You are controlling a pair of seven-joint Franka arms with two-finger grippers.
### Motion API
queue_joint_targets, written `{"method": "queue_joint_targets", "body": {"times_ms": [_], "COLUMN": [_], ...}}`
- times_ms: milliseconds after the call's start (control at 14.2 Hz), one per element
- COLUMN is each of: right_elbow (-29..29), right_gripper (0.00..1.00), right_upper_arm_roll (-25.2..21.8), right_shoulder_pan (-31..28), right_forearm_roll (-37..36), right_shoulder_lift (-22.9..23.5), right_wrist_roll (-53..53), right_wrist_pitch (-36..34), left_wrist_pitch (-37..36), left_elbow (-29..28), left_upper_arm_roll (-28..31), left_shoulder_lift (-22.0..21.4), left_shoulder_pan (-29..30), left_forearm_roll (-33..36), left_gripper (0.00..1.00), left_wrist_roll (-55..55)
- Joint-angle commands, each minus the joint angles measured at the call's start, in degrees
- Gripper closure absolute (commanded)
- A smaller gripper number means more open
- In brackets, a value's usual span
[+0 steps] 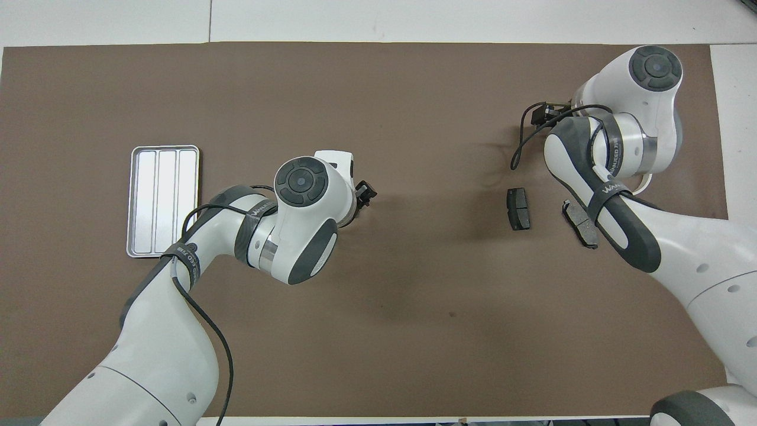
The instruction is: Pick bearing gear from pile to tray
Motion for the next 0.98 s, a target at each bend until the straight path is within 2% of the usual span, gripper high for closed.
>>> {"method": "queue_joint_targets", "body": {"times_ms": [0, 140, 281, 421, 632, 702, 773, 913], "right_elbow": [-0.8, -1.1, -1.1, -1.1, -1.1, -1.1, -1.1, -1.0], "right_gripper": [0.17, 0.24, 0.36, 0.51, 0.80, 0.95, 1.00, 1.00], "right_upper_arm_roll": [0.8, 0.8, 0.8, 0.8, 0.8, 0.8, 0.9, 0.9], "right_shoulder_pan": [-1.1, -1.6, -1.6, -1.6, -1.6, -1.6, -1.6, -1.6], "right_forearm_roll": [0.0, 0.0, 0.0, 0.0, 0.1, 0.1, 0.1, 0.0], "right_shoulder_lift": [0.4, 0.5, 0.5, 0.5, 0.5, 0.4, 0.4, 0.4], "right_wrist_roll": [1.0, 0.9, 0.9, 0.9, 0.9, 0.9, 0.9, 0.8], "right_wrist_pitch": [1.7, 2.5, 2.2, 1.7, 1.4, 1.1, 0.9, 0.4], "left_wrist_pitch": [2.0, 2.0, 2.0, 2.0, 2.0, 1.7, 0.6, -5.2], "left_elbow": [-1.4, -1.4, -1.4, -1.2, -1.1, -1.1, -0.7, 1.9], "left_upper_arm_roll": [0.9, 0.9, 0.9, 0.9, 0.9, 0.9, 1.0, 1.3], "left_shoulder_lift": [-0.3, -0.3, -0.3, -0.3, -0.3, -0.3, -0.3, -0.4], "left_shoulder_pan": [-0.9, -0.7, -0.6, -0.3, -0.3, -0.3, -0.3, 0.0], "left_forearm_roll": [0.5, 0.5, 0.5, 0.5, 0.5, 0.5, 0.5, 1.1], "left_gripper": [0.16, 0.33, 0.52, 0.71, 1.00, 1.00, 1.00, 1.00], "left_wrist_roll": [-1.1, -1.1, -1.0, -1.0, -1.0, -1.1, -1.0, -0.9]}}
